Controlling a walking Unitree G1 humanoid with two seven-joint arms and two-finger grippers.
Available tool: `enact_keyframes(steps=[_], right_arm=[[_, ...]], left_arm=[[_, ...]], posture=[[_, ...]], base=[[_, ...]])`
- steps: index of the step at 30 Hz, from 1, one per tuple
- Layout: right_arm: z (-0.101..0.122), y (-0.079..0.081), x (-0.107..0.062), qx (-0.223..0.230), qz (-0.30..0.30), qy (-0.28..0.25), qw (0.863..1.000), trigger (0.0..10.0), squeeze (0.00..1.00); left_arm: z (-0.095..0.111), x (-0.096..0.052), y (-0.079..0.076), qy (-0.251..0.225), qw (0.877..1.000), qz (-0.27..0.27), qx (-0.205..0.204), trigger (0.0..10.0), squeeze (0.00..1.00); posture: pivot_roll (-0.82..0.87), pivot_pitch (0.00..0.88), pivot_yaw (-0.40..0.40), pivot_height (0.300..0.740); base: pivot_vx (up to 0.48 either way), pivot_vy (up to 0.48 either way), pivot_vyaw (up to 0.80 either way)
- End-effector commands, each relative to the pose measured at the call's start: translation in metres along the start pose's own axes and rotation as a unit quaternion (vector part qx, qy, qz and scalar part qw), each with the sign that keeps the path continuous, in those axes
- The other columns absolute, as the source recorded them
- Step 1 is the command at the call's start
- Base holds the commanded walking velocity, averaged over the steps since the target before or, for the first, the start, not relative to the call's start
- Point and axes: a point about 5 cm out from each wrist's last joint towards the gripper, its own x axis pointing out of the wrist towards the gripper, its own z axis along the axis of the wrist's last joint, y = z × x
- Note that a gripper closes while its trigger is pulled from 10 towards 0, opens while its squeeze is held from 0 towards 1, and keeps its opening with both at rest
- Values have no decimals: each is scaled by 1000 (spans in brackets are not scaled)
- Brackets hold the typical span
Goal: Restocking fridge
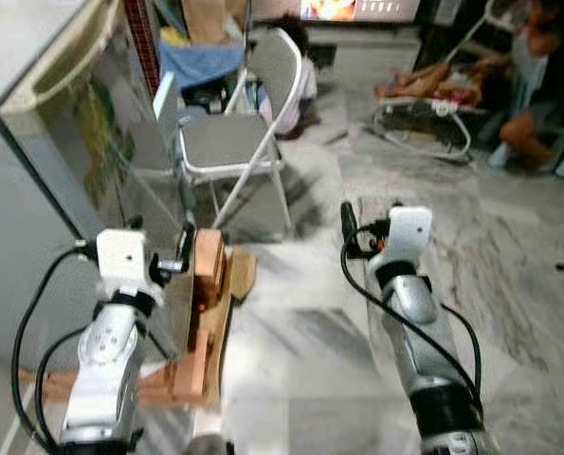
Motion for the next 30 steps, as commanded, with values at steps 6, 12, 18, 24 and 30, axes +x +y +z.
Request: enact_keyframes(steps=[6,12,18,24,30], right_arm=[[3,-4,-6,-3,-4,-1,1000,10000,0],[1,-7,-15,-11,1,6,1000,10000,0],[-2,-10,-23,-11,7,22,1000,10000,0],[1,-10,-31,-20,27,28,999,10000,0],[0,5,-40,23,88,62,994,10000,0]], left_arm=[[-1,8,31,7,998,61,12,10000,0],[6,28,56,-1,995,100,14,10000,0],[12,44,66,-14,992,123,17,10000,0],[21,65,72,-28,991,132,12,10000,0],[16,78,59,-15,995,101,10,10000,0]], posture=[[58,26,-20,740],[48,42,-19,740],[51,59,-27,740],[29,69,-27,740],[44,71,-33,740]], base=[[0,0,0],[0,0,0],[0,0,0],[0,0,0],[0,0,0]])
